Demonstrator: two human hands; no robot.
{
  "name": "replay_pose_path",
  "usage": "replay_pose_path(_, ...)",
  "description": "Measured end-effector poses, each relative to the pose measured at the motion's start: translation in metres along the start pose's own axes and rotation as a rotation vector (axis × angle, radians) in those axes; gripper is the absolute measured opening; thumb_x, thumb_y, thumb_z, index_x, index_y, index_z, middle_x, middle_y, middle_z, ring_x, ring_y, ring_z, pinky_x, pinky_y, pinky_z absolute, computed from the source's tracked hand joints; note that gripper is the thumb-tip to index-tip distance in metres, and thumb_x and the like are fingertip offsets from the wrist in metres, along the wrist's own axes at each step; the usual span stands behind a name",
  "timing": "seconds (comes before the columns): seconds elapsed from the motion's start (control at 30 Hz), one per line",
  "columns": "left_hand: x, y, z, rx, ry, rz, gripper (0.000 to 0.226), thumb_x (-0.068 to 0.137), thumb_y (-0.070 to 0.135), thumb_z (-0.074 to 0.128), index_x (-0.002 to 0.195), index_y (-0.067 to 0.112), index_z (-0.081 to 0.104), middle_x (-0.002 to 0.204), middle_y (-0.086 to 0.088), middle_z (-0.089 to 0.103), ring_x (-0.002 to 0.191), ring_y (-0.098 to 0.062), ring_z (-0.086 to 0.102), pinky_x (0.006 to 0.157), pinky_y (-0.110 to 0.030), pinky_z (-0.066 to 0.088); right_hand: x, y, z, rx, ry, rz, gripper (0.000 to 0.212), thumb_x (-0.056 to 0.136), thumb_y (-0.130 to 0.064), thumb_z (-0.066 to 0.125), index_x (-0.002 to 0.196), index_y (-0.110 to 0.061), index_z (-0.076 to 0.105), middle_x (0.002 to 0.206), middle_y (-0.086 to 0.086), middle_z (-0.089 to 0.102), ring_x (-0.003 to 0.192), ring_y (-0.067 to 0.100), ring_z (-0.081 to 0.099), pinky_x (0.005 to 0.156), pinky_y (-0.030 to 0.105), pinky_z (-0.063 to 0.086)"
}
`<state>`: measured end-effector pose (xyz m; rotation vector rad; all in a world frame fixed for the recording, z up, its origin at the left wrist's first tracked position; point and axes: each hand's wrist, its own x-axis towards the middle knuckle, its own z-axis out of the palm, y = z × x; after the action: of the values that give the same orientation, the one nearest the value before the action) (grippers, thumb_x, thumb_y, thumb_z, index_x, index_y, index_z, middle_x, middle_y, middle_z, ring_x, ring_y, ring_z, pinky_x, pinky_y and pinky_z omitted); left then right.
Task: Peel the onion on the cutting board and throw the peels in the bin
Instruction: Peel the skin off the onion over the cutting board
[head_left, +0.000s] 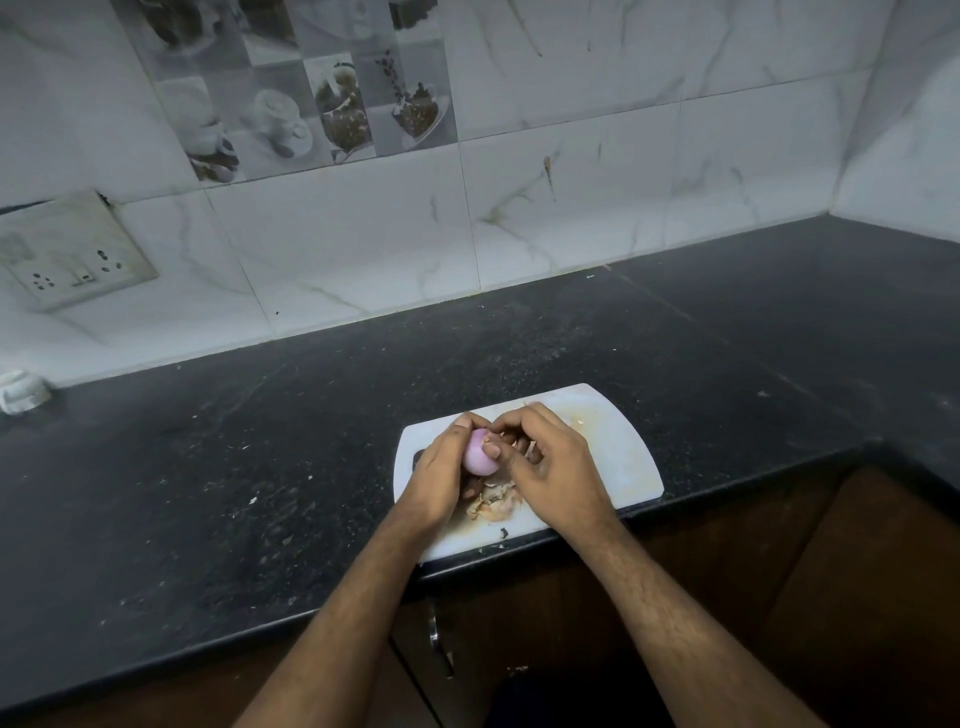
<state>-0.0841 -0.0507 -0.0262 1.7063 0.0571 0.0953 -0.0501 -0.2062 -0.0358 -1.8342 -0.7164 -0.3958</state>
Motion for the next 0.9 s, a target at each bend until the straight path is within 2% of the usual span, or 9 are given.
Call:
replay_pose_path(0.1, -0.001, 0.000, 0.001, 0.048, -0.008, 0.035, 0.039, 0.116, 0.028, 0.034, 0.104, 0.007, 0.065, 0.082, 0.000, 0.069, 0.064, -0.001, 0.062, 0.059, -0.015, 0.049, 0.000, 0.002, 0.001, 0.001, 0.014, 0.010, 0.010, 0.091, -0.022, 0.075, 0.101, -0.022, 0.071, 0.097, -0.017, 0.063, 0.095, 0.008, 0.062, 0.078, 0.015, 0.048)
replay_pose_path(0.17, -0.001, -0.002, 0.001, 0.120, -0.003, 0.079, 0.042, 0.115, 0.036, 0.036, 0.109, 0.011, 0.069, 0.098, -0.006, 0.075, 0.085, -0.005, 0.070, 0.076, -0.020, 0.057, 0.000, 0.003, 0.000, -0.023, 0.029, 0.000, 0.006, 0.093, -0.021, 0.073, 0.099, -0.022, 0.071, 0.096, -0.016, 0.062, 0.093, 0.008, 0.061, 0.078, 0.019, 0.050)
replay_pose_path(0.23, -0.003, -0.002, 0.001, 0.180, -0.007, 0.121, 0.045, 0.113, 0.044, 0.037, 0.110, 0.015, 0.070, 0.108, -0.006, 0.076, 0.098, -0.008, 0.071, 0.088, -0.026, 0.058, 0.001, 0.004, 0.000, -0.037, 0.039, -0.010, 0.004, 0.095, -0.022, 0.070, 0.098, -0.019, 0.071, 0.094, -0.015, 0.062, 0.091, 0.006, 0.061, 0.076, 0.021, 0.050)
replay_pose_path(0.33, -0.004, -0.004, 0.000, 0.214, -0.016, 0.177, 0.047, 0.110, 0.054, 0.038, 0.109, 0.018, 0.069, 0.107, -0.006, 0.075, 0.097, -0.008, 0.069, 0.087, -0.029, 0.057, 0.002, 0.005, 0.000, -0.033, 0.034, -0.009, 0.004, 0.097, -0.020, 0.067, 0.097, -0.018, 0.070, 0.092, -0.016, 0.061, 0.091, 0.005, 0.060, 0.076, 0.019, 0.050)
replay_pose_path(0.43, -0.002, -0.008, -0.001, 0.223, -0.014, 0.212, 0.043, 0.108, 0.054, 0.041, 0.106, 0.020, 0.067, 0.106, -0.006, 0.074, 0.096, -0.009, 0.067, 0.087, -0.036, 0.057, 0.002, 0.008, 0.002, -0.131, -0.015, -0.019, 0.011, 0.102, -0.025, 0.057, 0.100, -0.017, 0.064, 0.096, -0.014, 0.056, 0.091, 0.005, 0.053, 0.078, 0.021, 0.047)
replay_pose_path(0.57, -0.001, -0.011, -0.001, 0.160, 0.010, 0.178, 0.032, 0.109, 0.044, 0.044, 0.105, 0.021, 0.066, 0.103, 0.010, 0.075, 0.095, -0.002, 0.068, 0.082, -0.022, 0.054, 0.003, 0.008, 0.009, -0.323, -0.150, -0.005, 0.033, 0.102, -0.041, 0.031, 0.100, -0.016, 0.052, 0.100, -0.008, 0.048, 0.094, 0.010, 0.042, 0.081, 0.026, 0.039)
replay_pose_path(0.63, 0.001, -0.014, -0.002, 0.151, 0.015, 0.169, 0.029, 0.111, 0.037, 0.045, 0.109, 0.019, 0.067, 0.105, 0.009, 0.075, 0.095, -0.004, 0.068, 0.082, -0.020, 0.053, 0.004, 0.008, 0.008, -0.335, -0.199, 0.019, 0.028, 0.103, -0.037, 0.031, 0.100, -0.016, 0.049, 0.101, -0.006, 0.048, 0.096, 0.012, 0.042, 0.083, 0.028, 0.039)
replay_pose_path(0.73, 0.003, -0.016, -0.004, 0.139, 0.025, 0.157, 0.032, 0.108, 0.041, 0.046, 0.113, 0.019, 0.070, 0.111, 0.002, 0.077, 0.105, -0.011, 0.071, 0.093, -0.030, 0.055, 0.005, 0.011, 0.005, -0.310, -0.207, 0.004, 0.018, 0.107, -0.027, 0.040, 0.100, -0.015, 0.052, 0.101, -0.004, 0.052, 0.095, 0.014, 0.047, 0.084, 0.033, 0.044)
replay_pose_path(0.9, 0.005, -0.014, -0.003, 0.167, 0.003, 0.117, 0.043, 0.114, 0.042, 0.036, 0.113, 0.021, 0.074, 0.113, -0.004, 0.078, 0.111, -0.023, 0.072, 0.103, -0.040, 0.055, 0.005, 0.012, 0.003, -0.218, -0.195, -0.047, 0.032, 0.100, -0.036, 0.031, 0.097, -0.015, 0.054, 0.098, -0.006, 0.054, 0.092, 0.015, 0.049, 0.082, 0.035, 0.046)
